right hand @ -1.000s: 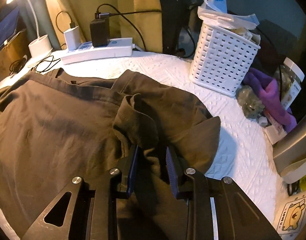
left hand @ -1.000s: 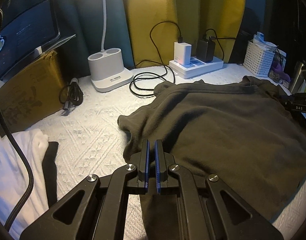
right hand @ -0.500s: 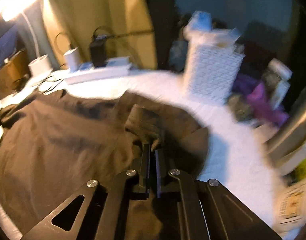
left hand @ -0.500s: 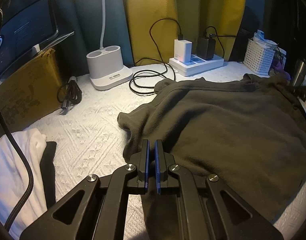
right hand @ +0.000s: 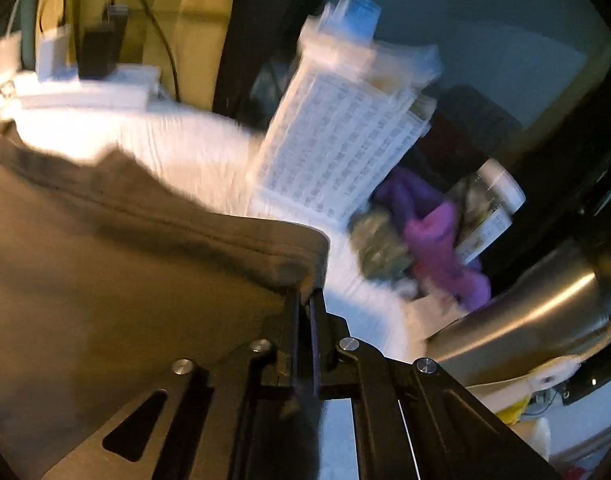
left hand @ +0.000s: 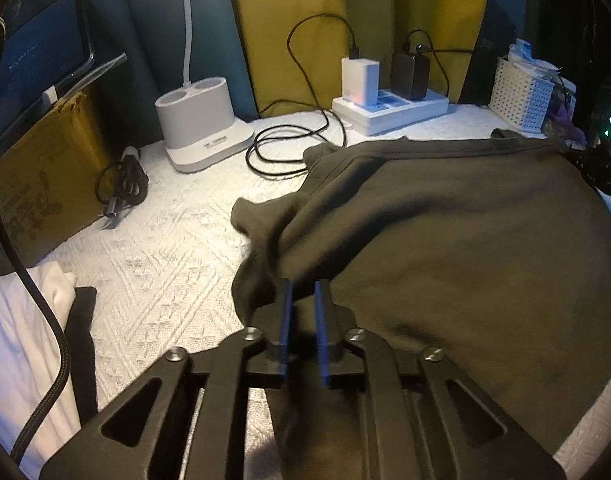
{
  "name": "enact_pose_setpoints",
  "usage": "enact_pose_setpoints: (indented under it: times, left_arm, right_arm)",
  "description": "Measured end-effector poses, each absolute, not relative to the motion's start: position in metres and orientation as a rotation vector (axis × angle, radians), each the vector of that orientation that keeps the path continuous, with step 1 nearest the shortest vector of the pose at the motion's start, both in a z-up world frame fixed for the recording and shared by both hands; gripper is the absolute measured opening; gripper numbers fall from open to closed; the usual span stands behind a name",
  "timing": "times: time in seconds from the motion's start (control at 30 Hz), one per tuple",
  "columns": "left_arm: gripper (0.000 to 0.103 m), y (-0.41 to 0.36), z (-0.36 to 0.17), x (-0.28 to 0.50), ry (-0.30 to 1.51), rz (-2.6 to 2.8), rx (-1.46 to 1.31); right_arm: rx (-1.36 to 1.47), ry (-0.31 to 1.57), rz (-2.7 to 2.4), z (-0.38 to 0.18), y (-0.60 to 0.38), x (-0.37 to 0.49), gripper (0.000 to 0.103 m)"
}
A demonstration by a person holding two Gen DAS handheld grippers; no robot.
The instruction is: Fold small clothes
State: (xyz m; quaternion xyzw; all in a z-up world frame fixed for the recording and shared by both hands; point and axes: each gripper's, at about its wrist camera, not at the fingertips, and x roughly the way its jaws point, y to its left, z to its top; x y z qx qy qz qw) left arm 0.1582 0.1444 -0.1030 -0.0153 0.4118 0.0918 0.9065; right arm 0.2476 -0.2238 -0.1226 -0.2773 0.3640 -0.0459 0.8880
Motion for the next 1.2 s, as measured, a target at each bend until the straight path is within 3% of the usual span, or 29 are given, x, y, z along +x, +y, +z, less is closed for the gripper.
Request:
enact_pose_setpoints:
  times: [0.1, 0.4, 0.47, 0.5, 0.53, 0.57, 0.67, 0.77, 0.8, 0.83, 0.97, 1.0, 1.1, 1.17, 1.2]
  left_arm:
    - [0.020, 0.146, -0.110, 0.163, 0.881, 0.205, -0.024]
    - [0.020, 0.147, -0.110, 0.167, 0.892, 0.231, -0.001]
    - [0.020, 0.147, -0.106, 0.165, 0.883, 0.238, 0.002]
    - [0.020, 0.147, -0.104, 0.165, 0.877, 0.240, 0.003]
    - [0.020, 0.147, -0.101, 0.164, 0.872, 0.242, 0.006]
    - [0.020, 0.147, -0.099, 0.163, 0.868, 0.243, 0.009]
    - [0.020, 0.146, -0.094, 0.161, 0.859, 0.250, 0.020]
    - [0.020, 0.146, -0.094, 0.162, 0.863, 0.257, 0.025]
    - [0.020, 0.146, -0.094, 0.163, 0.864, 0.258, 0.025]
    - [0.021, 0.146, -0.095, 0.163, 0.866, 0.258, 0.024]
    - [0.021, 0.146, -0.096, 0.165, 0.873, 0.251, 0.029]
    - [0.021, 0.146, -0.097, 0.166, 0.877, 0.250, 0.032]
    - [0.022, 0.147, -0.099, 0.167, 0.881, 0.249, 0.035]
    - [0.022, 0.147, -0.101, 0.169, 0.882, 0.248, 0.037]
    - [0.022, 0.147, -0.101, 0.169, 0.880, 0.249, 0.038]
  right_arm:
    - [-0.503, 0.773, -0.128, -0.121, -0.243, 0.248, 0.010]
    - [-0.232, 0.816, -0.047, -0.100, -0.306, 0.215, 0.011]
    - [-0.175, 0.841, -0.010, -0.102, -0.313, 0.212, 0.015]
    - [-0.154, 0.847, -0.001, -0.104, -0.316, 0.211, 0.034]
    - [-0.133, 0.851, 0.005, -0.106, -0.318, 0.210, 0.067]
    - [-0.117, 0.840, 0.010, -0.107, -0.319, 0.207, 0.079]
    - [-0.115, 0.806, 0.040, -0.104, -0.312, 0.199, 0.082]
    - [-0.106, 0.775, 0.076, -0.103, -0.308, 0.208, 0.081]
    - [-0.089, 0.784, 0.094, -0.105, -0.310, 0.215, 0.071]
    - [-0.064, 0.810, 0.101, -0.109, -0.313, 0.224, 0.046]
    - [0.005, 0.816, 0.136, -0.111, -0.318, 0.242, 0.028]
    - [0.014, 0.829, 0.159, -0.111, -0.315, 0.245, 0.017]
    - [-0.025, 0.833, 0.188, -0.114, -0.298, 0.249, 0.015]
    - [-0.080, 0.832, 0.178, -0.114, -0.287, 0.249, 0.003]
    - [-0.103, 0.825, 0.168, -0.113, -0.283, 0.247, 0.003]
